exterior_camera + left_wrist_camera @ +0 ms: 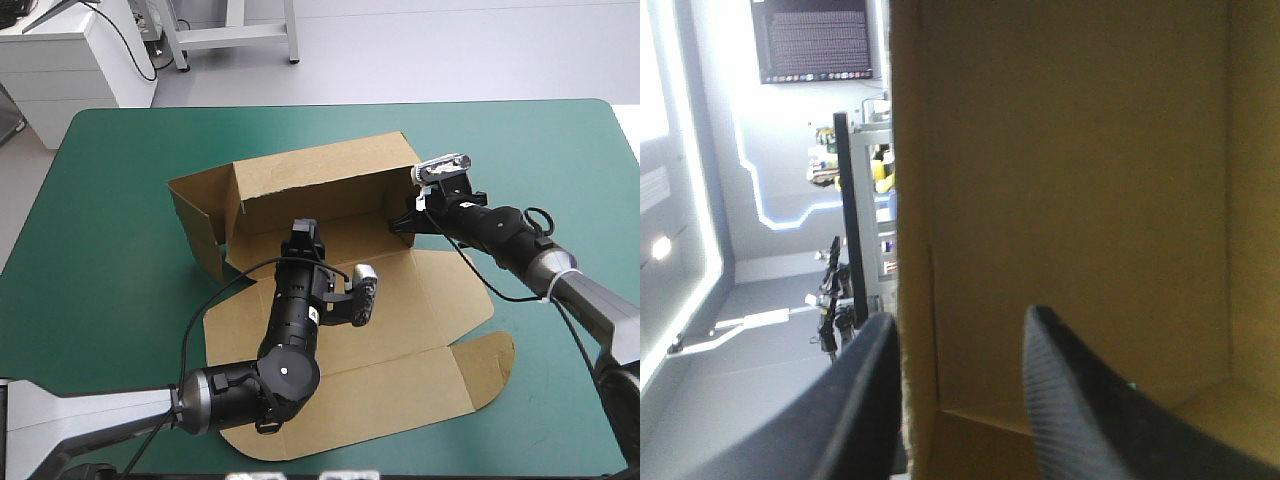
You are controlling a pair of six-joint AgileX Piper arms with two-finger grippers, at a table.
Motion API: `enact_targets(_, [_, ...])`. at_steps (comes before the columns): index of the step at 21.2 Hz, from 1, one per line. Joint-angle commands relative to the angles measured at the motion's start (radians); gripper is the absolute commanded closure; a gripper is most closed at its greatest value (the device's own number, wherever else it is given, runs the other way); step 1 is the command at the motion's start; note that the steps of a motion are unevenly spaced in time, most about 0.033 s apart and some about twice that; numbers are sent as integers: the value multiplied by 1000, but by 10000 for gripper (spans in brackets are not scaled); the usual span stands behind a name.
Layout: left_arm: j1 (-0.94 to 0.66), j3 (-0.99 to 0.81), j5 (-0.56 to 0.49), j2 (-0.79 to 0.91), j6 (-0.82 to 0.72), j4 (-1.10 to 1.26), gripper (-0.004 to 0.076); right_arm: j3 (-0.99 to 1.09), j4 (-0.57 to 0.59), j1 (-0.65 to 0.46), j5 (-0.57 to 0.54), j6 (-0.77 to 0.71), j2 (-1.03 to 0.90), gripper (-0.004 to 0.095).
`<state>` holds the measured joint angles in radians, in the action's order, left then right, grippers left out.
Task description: Fold the box
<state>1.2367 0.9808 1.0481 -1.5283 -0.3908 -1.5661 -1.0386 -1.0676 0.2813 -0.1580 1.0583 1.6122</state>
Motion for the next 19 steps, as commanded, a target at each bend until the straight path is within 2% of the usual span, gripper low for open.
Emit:
enact_targets(1, [18, 35, -18, 40, 172, 75, 696, -56, -15, -31, -73, -6, -27, 925])
enact_targets(2, [16, 48, -43, 40, 262, 148, 723, -59, -15, -41, -85, -8, -25, 925])
enact_targets(6, [-115, 219, -95, 50, 642, 667, 720, -73, 39, -71, -123, -41, -25, 925])
enact_targets(7, [-174, 298, -94, 62, 799, 884, 720, -73, 76, -71, -130, -53, -25, 925])
enact_targets(10, [-315, 461, -36, 103, 1054, 1298, 722, -73, 178, -71, -130, -149, -25, 925])
enact_targets(12, [-492, 562, 30, 116, 1106, 1464, 722, -73, 235, -71, -130, -222, -25, 925])
enact_targets(18, [-982, 580, 130, 120, 1155, 1884, 723, -73, 282, -71, -130, -266, -25, 925])
enact_targets(19, [-1114, 580, 155, 120, 1155, 2023, 730, -73, 288, -71, -130, -268, -25, 925])
